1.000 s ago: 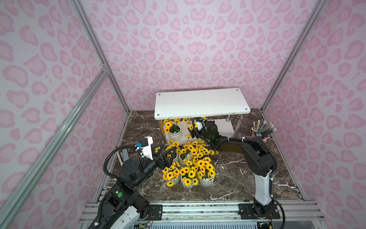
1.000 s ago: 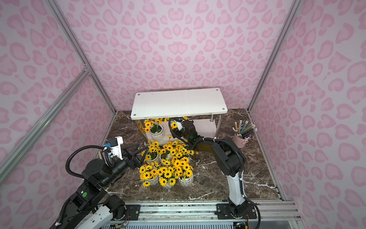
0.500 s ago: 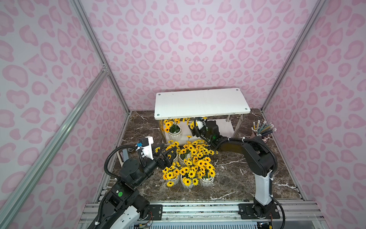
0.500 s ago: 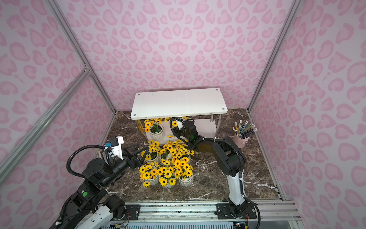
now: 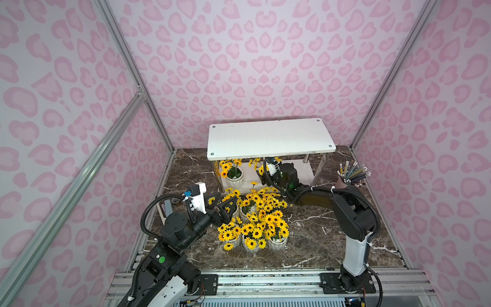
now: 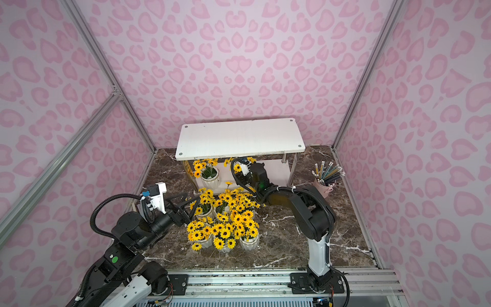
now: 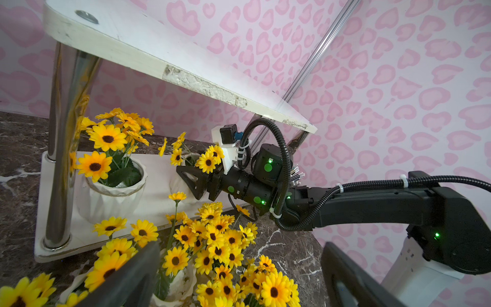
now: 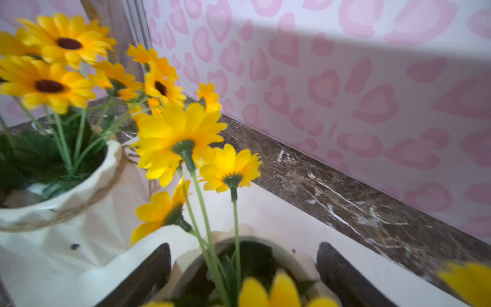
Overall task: Take the sunflower pots off the shelves
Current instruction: Pick up the sunflower pot from the shelf, then place the sunflower pot at the center of the board.
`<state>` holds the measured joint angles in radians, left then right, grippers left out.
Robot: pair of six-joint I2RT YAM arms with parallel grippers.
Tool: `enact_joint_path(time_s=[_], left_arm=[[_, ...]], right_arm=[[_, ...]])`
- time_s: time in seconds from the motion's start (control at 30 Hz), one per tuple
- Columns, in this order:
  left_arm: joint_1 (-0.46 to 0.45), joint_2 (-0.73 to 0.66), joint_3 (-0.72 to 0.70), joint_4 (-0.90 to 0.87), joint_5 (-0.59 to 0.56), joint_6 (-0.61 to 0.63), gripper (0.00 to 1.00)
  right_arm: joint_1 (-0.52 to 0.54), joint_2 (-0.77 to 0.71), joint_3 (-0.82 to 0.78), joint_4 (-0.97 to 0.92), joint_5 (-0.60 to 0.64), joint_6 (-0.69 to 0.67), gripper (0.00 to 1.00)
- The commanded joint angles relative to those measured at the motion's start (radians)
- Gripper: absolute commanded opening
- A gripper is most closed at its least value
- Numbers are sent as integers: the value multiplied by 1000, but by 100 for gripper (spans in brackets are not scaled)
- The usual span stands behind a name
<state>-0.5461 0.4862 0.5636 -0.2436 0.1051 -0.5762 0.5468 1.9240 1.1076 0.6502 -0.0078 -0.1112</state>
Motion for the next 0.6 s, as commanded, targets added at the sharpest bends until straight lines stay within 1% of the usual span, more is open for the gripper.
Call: enact_joint_path(time_s=[0.0,0.23,0.57], left_arm=[[0,6,6,39,15,1,97],[0,29,5,70,31,-3,97],[0,67,17,98,62,-7,97]], right_arm=[[-17,-45,-27,84,62,16,0],[-58,-134,-123,117,82,49,0],[-75,-249,-257,129,141,70,0]])
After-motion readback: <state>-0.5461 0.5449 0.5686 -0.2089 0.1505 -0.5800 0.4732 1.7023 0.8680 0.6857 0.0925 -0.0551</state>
